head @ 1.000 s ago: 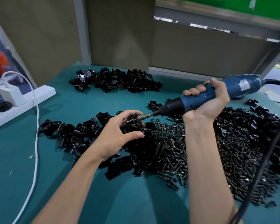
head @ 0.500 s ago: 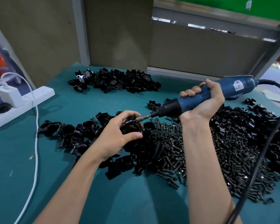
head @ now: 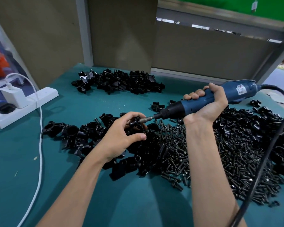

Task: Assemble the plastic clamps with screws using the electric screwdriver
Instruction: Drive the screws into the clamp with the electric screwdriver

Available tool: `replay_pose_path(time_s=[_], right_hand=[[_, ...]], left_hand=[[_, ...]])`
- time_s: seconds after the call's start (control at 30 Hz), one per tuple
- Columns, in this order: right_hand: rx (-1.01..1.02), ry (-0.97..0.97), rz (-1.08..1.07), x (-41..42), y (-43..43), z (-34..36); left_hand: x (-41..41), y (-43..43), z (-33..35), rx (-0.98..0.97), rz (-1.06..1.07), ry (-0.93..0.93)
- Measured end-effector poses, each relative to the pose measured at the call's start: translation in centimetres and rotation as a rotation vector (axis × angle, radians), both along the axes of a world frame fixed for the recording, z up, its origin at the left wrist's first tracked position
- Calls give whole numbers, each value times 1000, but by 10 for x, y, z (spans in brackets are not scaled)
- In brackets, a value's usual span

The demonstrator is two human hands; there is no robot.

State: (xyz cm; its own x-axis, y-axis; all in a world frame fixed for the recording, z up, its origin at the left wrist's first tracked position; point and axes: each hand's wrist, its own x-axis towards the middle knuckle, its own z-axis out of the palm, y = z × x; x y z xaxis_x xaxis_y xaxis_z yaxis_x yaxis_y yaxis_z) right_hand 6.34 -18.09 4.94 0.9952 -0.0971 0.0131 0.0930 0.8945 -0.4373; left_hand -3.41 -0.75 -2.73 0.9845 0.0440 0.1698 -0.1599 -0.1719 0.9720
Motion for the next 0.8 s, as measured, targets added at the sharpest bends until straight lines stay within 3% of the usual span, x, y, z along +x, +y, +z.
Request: replay_pose_path(time_s=[0.8], right_hand=[[31, 33, -6, 1, 3, -6]], left_hand=[[0, 0, -2, -3, 16, 2]])
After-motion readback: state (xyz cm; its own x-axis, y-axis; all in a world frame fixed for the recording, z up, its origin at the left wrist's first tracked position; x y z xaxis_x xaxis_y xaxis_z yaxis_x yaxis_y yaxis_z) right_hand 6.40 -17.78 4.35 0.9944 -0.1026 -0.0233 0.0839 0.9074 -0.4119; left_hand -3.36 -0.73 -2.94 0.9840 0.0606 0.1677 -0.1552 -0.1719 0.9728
